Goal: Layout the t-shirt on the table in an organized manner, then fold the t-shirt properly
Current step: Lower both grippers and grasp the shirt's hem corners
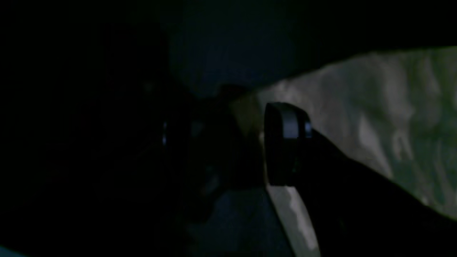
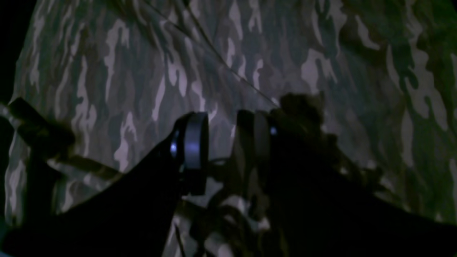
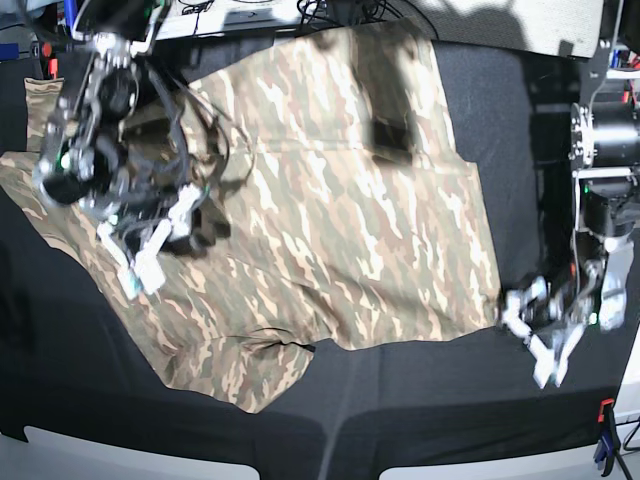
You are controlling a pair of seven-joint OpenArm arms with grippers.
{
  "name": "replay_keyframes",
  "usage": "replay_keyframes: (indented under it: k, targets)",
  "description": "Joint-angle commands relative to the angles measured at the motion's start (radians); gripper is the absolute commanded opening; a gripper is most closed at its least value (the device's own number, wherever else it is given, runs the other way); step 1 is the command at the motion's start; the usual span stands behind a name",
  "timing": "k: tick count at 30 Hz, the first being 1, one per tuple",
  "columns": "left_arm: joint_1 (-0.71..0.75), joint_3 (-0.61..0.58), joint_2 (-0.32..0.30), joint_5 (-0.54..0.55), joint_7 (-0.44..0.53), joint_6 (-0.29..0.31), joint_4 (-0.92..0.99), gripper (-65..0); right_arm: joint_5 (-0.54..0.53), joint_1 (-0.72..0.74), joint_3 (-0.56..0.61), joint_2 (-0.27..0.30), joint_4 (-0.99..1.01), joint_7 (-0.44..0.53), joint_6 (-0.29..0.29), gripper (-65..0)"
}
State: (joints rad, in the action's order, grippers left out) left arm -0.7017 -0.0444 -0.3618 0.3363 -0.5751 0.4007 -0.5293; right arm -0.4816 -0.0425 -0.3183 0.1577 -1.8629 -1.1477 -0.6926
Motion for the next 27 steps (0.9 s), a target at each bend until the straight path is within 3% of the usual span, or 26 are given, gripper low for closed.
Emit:
replay_keyframes:
  k: [1, 5, 7, 10, 12, 15, 19, 21, 27]
  targets:
    - [-0.051, 0.004, -0.013, 0.048, 0.021, 0.010, 0.002, -34.9, -0.019, 0.007, -0.003, 0.005, -0.031, 0.021, -0.006, -44.0]
    - [-0.069, 0.004, -0.022, 0.215, -0.023, 0.049, 0.040, -34.9, -0.019, 0.000, -0.003, 0.005, -0.045, 0.014, -0.006, -44.0]
    - [-0.065, 0.004, -0.021, 0.246, -0.026, 0.053, 0.040, -34.9, -0.020, 0.000, -0.003, 0.005, -0.045, 0.013, -0.006, -44.0]
    - [-0.060, 0.004, -0.021, 0.227, -0.001, 0.056, 0.055, -34.9, -0.019, 0.000, -0.003, 0.005, -0.045, 0.013, -0.006, -44.0]
    - [-0.061, 0.004, -0.021, 0.156, 0.053, 0.048, 0.082, -34.9, -0.020, 0.000, -0.003, 0.005, -0.045, 0.013, -0.006, -44.0]
    - [-0.061, 0.004, -0.021, 0.117, 0.110, -0.006, 0.120, -34.9, -0.019, 0.000, -0.003, 0.005, -0.045, 0.013, -0.006, -44.0]
    - [-0.061, 0.004, -0.019, 0.190, 0.099, 0.001, 0.132, -34.9, -0.020, 0.000, -0.003, 0.005, -0.045, 0.014, -0.006, -44.0]
    - [-0.061, 0.004, -0.016, 0.250, 0.072, 0.049, 0.132, -34.9, -0.020, 0.000, -0.003, 0.005, -0.045, 0.014, -0.006, -44.0]
    - [-0.061, 0.004, 0.011, 0.259, 0.065, 0.075, 0.132, -35.0, -0.020, 0.000, -0.003, 0.005, -0.045, 0.014, -0.006, -44.0]
